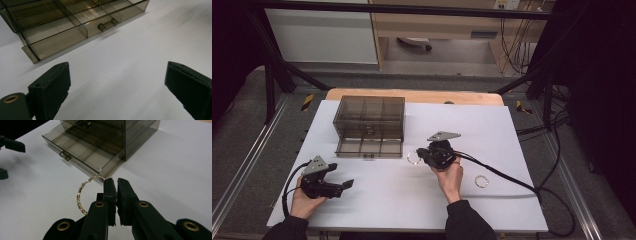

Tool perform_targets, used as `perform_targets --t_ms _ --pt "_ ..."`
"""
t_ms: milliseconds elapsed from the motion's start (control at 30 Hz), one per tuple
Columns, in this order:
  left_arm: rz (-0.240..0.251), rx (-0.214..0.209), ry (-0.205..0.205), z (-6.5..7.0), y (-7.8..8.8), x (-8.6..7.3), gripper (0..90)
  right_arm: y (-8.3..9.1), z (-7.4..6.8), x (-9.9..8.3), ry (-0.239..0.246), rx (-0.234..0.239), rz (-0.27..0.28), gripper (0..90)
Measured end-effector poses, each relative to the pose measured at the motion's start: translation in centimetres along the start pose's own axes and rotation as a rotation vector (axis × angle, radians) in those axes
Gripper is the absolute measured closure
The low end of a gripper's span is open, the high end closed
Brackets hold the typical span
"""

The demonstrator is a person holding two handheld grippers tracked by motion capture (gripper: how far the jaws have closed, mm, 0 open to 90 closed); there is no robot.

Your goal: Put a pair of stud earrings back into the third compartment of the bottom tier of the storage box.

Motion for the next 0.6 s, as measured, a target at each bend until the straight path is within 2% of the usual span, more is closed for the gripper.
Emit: perform_targets --t_ms 133,333,600 --pt "0.001 0.001 0.0 0.0 0.0 0.0 6.3 -0.7 -0.4 0.6 -0.002 0.006 0.003 86.4" --pt "-0.002 0.001 -0.003 0.1 0.0 0.0 6.3 -2.7 -1.2 1.7 0.012 0.005 0.0 86.4" --pt "-0.003 0.0 -0.002 0.0 -0.1 0.0 6.3 -4.4 -1.1 2.5 0.001 -0.005 0.006 86.4"
Point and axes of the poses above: each handheld gripper's, and its own axes: y roughly backward along the jaws, x roughly out of its top, z roughly to its right, the point moved 6 cm from there along -y, roughly forward along the jaws, and after that the axes turned 2 degrees about y, right-handed, at the moved point
